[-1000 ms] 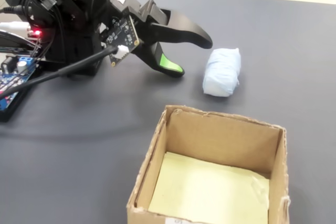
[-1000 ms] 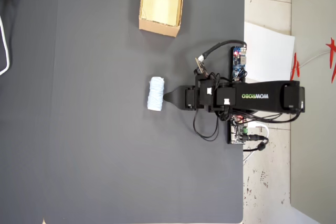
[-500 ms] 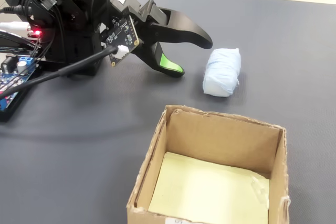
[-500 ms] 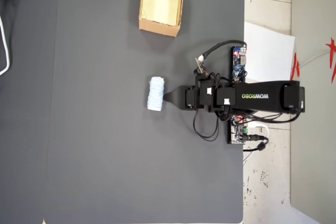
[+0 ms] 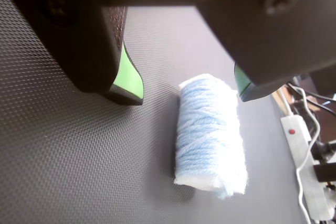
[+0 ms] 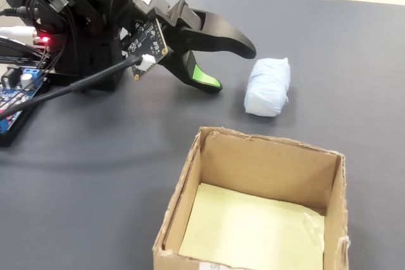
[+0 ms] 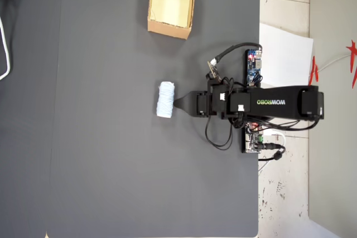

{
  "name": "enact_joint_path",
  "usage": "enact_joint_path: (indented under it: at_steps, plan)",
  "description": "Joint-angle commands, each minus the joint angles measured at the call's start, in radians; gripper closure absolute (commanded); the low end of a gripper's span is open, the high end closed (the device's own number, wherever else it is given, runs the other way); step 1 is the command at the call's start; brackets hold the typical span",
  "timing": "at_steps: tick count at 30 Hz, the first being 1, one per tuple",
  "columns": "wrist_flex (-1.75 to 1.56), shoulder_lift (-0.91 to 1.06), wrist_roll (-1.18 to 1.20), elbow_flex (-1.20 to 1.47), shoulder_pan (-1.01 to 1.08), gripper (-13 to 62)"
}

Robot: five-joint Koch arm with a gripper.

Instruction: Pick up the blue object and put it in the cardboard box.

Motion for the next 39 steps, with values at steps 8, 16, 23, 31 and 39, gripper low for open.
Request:
enact_joint_path:
  at_steps: [8,16,23,31,39]
  plan:
    - [0.014,0.080,0.018,-0.054,-0.014,15.7]
    - [0.224,0.015,-0.146,-0.301,-0.009,15.3]
    - [0.499,-0.130,-0.163,-0.592,-0.009,16.1]
    - [0.629,-0.319,-0.166,-0.752,-0.014,16.3]
    - [0.698,-0.541,-0.206,-0.873,-0.020,16.3]
